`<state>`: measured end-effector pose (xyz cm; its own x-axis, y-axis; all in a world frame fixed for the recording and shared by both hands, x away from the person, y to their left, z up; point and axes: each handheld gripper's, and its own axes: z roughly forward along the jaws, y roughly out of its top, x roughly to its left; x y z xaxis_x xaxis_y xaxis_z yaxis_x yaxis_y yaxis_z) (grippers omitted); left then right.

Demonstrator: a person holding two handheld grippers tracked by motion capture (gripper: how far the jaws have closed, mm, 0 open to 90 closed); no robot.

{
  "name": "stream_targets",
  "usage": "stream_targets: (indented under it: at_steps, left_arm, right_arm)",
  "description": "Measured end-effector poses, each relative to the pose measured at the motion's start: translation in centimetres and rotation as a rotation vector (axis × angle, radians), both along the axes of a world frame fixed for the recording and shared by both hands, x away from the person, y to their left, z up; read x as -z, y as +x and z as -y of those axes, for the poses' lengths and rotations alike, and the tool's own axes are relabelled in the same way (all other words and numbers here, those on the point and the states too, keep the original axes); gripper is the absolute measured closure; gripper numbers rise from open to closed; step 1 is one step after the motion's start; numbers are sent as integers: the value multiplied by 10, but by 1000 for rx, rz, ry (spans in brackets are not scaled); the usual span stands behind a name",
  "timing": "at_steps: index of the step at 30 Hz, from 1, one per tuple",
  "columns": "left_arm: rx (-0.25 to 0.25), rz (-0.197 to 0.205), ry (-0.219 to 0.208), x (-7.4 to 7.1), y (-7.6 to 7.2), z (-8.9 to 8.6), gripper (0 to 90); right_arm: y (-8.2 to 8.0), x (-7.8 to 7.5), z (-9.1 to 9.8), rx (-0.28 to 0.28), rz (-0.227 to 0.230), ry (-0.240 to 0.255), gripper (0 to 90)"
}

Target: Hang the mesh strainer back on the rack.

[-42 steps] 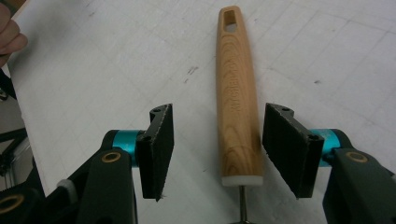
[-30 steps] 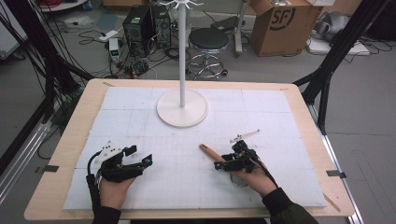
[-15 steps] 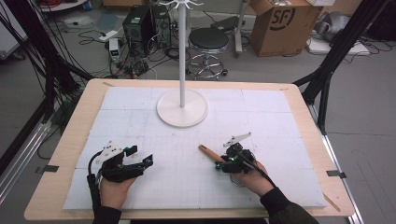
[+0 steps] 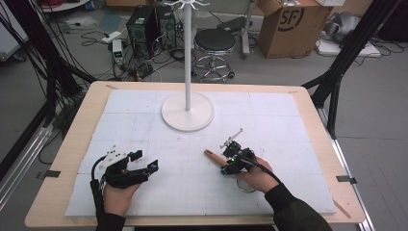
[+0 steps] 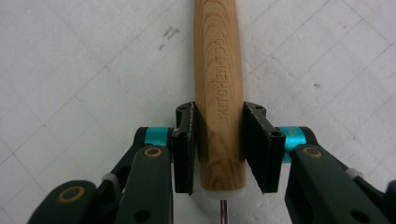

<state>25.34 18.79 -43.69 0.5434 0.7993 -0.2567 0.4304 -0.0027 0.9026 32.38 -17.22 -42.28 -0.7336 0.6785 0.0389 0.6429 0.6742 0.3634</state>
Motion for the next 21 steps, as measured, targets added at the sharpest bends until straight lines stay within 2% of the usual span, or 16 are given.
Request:
stream_targets:
  at_steps: [3,8,11,19,21]
  left_arm:
    - [1,-2,-2,0,0,1,223]
    - [-2,-1,1,0,0,0,223]
    - [1,-2,1,0,0,1,223]
    - [2,-2,1,0,0,1,224]
    - [6,-3,1,0,0,1,224]
  right_arm:
    - [1,-1,-3,-8,-2,-31,667]
    - [10,-4,-11,-41,-62,-91,670]
    - [13,-5,-14,-47,-85,-108,670]
    - [18,-7,-28,-77,-99,-221,673]
    - [19,-7,-31,-76,-116,-231,673]
